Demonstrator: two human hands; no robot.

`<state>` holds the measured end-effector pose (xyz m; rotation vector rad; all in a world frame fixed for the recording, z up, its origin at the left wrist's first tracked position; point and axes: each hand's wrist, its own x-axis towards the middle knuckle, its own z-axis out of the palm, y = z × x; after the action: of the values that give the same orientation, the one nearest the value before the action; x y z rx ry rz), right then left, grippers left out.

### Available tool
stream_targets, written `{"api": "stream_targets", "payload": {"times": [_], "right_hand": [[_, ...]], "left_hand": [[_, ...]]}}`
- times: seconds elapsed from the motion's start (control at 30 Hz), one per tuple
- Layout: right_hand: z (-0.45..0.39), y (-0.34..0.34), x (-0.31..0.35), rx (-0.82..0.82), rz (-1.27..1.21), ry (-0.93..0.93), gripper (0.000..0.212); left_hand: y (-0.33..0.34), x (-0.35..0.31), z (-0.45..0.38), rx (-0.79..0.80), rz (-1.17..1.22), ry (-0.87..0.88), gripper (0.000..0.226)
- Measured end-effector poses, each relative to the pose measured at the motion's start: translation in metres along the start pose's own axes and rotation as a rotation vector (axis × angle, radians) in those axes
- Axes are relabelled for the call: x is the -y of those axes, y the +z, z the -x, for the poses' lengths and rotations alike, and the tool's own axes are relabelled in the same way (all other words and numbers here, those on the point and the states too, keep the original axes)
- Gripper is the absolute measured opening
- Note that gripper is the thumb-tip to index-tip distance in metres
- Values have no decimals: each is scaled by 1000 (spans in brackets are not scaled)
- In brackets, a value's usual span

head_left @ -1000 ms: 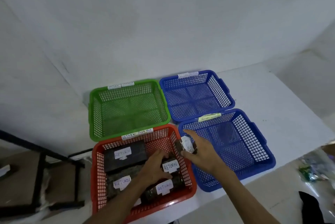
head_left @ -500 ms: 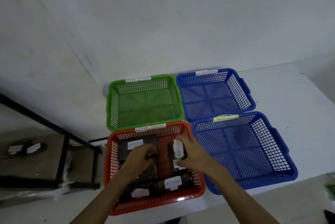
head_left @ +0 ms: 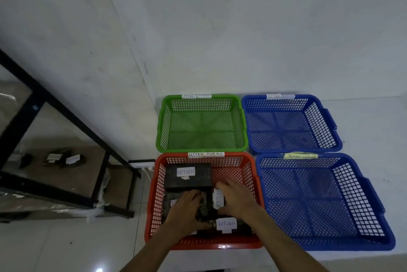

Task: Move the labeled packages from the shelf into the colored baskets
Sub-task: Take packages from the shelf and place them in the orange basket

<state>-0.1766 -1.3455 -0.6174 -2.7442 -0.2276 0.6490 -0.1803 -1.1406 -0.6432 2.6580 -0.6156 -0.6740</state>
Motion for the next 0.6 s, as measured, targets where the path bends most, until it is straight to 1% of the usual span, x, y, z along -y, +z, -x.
{"api": "stream_targets", "payload": {"times": [0.1,0.3,0.43,0.5,0.6], "right_hand": [[-4,-2,-2,36,62,-10,66],[-6,9,-2,71,104,1,78],[-6,3,-5,151,12,32,84],[-6,-3,-5,188,-25,51,82],[-5,-14,-3,186,-65,88,78]], "left_hand": [[2,0,0,-16,-11,-12,85],[3,1,2,-12,1,-8,85],[2,3,1,8,6,-1,85],[0,4,1,18,5,5,85],[-8,5,5,19,19,33,79]]}}
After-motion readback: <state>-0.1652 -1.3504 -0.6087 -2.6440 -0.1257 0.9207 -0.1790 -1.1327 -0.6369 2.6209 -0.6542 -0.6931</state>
